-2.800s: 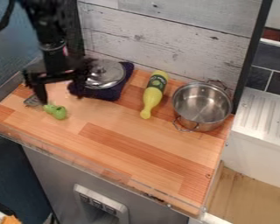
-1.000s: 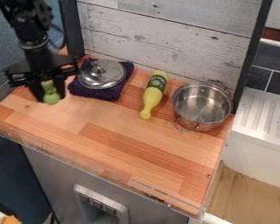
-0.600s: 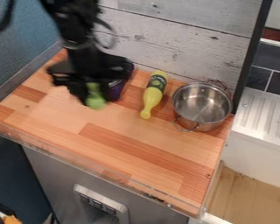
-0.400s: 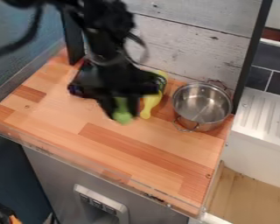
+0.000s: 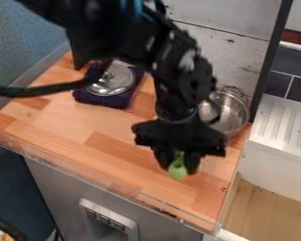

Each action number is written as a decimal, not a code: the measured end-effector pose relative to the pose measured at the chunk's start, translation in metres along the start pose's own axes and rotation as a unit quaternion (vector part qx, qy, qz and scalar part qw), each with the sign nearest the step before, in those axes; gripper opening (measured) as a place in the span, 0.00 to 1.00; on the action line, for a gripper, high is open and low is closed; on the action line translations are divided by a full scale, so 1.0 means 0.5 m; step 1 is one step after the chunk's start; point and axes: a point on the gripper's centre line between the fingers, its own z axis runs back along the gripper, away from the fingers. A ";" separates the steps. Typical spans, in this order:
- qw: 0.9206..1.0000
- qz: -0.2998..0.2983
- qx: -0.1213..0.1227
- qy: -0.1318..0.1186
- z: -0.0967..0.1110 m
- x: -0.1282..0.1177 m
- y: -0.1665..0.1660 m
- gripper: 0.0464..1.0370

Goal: Move the green spattula from the left to the right corner

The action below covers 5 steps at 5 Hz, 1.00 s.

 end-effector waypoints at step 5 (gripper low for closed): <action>0.996 -0.061 -0.002 0.068 -0.106 -0.020 -0.046 0.75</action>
